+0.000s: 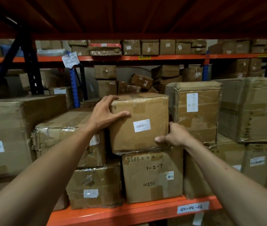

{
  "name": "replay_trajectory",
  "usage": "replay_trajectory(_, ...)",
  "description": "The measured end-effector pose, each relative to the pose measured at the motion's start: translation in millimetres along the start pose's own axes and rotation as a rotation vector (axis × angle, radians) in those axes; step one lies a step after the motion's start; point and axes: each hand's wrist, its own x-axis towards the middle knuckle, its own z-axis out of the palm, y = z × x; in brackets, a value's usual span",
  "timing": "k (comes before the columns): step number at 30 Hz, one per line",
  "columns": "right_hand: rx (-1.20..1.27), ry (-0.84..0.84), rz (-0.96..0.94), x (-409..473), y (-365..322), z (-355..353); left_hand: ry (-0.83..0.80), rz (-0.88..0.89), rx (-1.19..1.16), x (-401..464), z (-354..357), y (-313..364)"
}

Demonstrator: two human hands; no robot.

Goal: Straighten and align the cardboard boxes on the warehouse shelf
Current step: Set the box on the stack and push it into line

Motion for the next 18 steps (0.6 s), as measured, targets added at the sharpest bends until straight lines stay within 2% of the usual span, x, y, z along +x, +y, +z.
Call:
replay_trajectory(5,-0.005,0.065,-0.022,22,-11,29,-0.104,-0.127,-0.057,11,-16,-10)
replay_trajectory(8,-0.028,0.034,-0.005,32,-14,30,-0.057,-0.182,-0.076,14,-9,-9)
replay_trajectory(12,-0.042,-0.032,0.0,34,-11,25,0.025,-0.245,-0.219,4,2,-1)
replay_trajectory(18,-0.032,-0.034,-0.049,28,-9,29,0.02,-0.346,-0.373,-5,0,10)
